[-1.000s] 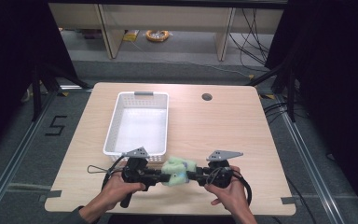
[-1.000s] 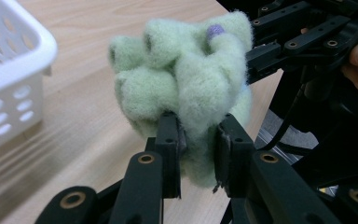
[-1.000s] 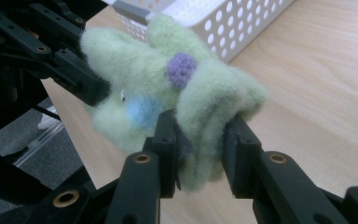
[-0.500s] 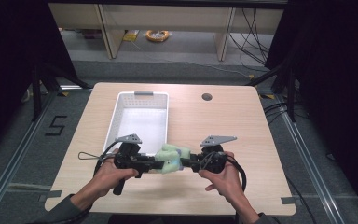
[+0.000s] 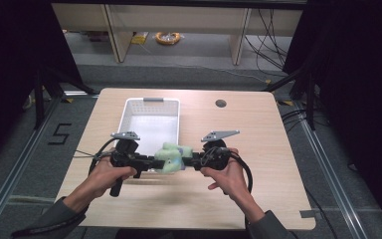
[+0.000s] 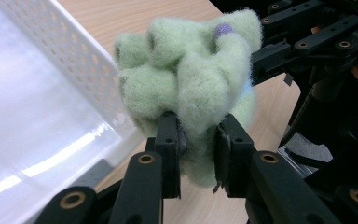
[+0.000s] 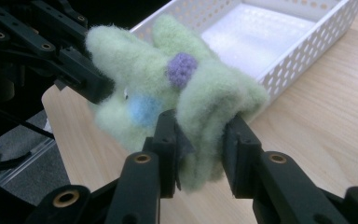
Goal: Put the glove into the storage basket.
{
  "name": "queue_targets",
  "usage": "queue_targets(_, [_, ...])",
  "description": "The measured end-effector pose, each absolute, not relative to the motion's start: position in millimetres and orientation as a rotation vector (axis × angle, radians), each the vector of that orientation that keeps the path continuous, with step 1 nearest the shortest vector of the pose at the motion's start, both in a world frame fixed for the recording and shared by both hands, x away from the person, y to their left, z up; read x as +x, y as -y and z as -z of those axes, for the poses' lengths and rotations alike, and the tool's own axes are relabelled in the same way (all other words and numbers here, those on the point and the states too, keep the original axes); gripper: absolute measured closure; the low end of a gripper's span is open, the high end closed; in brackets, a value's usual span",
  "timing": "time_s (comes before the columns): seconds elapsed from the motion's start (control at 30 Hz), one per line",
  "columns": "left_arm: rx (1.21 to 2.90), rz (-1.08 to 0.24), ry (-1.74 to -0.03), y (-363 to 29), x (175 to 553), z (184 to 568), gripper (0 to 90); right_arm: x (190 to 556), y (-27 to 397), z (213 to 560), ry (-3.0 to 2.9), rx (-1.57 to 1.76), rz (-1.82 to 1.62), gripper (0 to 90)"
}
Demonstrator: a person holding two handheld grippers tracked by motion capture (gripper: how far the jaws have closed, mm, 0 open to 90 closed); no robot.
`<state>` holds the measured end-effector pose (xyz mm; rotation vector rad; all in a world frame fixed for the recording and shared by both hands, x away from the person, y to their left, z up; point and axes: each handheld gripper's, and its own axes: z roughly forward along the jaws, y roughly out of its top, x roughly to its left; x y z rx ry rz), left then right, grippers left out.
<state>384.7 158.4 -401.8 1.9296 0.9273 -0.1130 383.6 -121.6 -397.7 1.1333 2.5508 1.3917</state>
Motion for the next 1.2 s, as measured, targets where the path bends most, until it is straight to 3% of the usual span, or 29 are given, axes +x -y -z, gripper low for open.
queue_targets(1.2, [1.94, 0.109, -1.081, -209.2, 439.6, 400.7, 73.0, 450.2, 60.3, 395.3, -2.626, 1.178, -1.331, 69.8])
